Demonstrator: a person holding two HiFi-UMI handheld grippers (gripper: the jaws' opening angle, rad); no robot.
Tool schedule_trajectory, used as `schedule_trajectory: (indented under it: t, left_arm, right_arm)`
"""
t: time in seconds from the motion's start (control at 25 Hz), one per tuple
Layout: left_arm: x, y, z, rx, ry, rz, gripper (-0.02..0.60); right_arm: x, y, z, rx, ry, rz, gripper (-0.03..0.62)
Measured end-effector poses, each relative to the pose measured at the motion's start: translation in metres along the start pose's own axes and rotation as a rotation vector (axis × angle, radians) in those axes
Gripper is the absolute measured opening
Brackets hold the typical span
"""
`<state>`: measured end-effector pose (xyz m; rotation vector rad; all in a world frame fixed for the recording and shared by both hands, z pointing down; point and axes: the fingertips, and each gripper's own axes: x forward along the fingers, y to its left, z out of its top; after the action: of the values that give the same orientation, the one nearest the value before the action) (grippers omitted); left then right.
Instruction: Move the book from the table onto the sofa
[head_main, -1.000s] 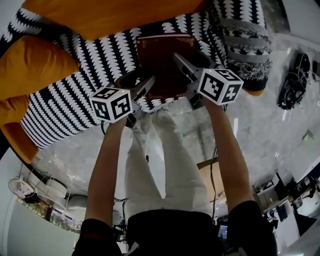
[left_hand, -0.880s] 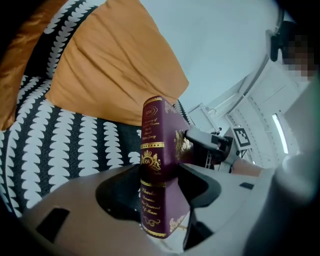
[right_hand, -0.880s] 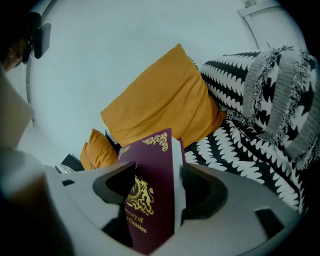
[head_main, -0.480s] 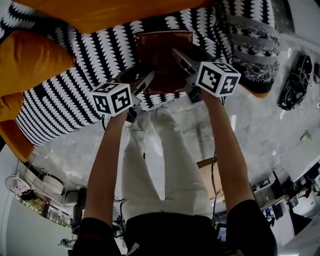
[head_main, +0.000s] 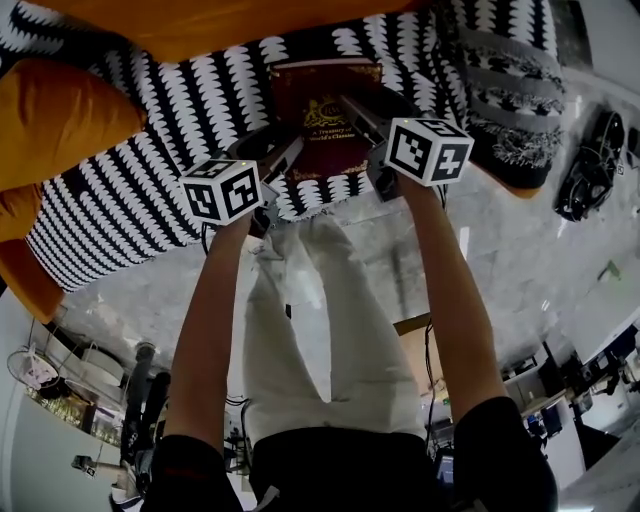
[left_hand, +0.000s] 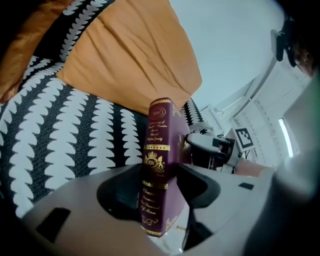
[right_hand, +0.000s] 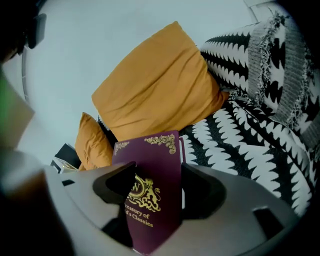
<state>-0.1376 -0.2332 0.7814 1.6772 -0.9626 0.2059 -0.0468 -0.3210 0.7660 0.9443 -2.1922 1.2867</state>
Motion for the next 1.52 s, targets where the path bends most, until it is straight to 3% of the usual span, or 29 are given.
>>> schedule_trajectory:
  t: [0.16, 0.48, 0.76, 1.08, 1.28, 1.52]
  left_arm:
    - [0.001, 0.010, -0.002, -0.013, -0.015, 0.014, 0.229]
    - [-0.002, 0.001, 0.010, 0.056, -0.026, 0.050, 0.209]
    - [0.001, 0.009, 0.002, 0.036, -0.015, 0.043, 0.209]
    - [-0.019, -0.002, 0.010, 0.063, -0.017, 0.045, 0.205]
    - [-0.026, -0.008, 0.018, 0.077, -0.040, 0.058, 0.166]
    - [-0.048, -0.029, 0.037, 0.103, -0.055, 0.056, 0.143]
  right_arm:
    - [0.007, -0.004, -0.013, -0.033, 0.032, -0.022, 0.299]
    - [-0.003, -0.003, -0.014, -0.047, 0.098, -0.031, 0.316]
    - [-0.007, -0.031, -0.017, -0.023, 0.091, -0.115, 0.316]
    - [-0.025, -0.011, -0.013, -0.051, 0.091, -0.112, 0.316]
    - [-0.032, -0.006, -0.014, -0.045, 0.090, -0.102, 0.313]
    - [-0.051, 0.016, -0.004, -0.006, 0.047, -0.083, 0.273]
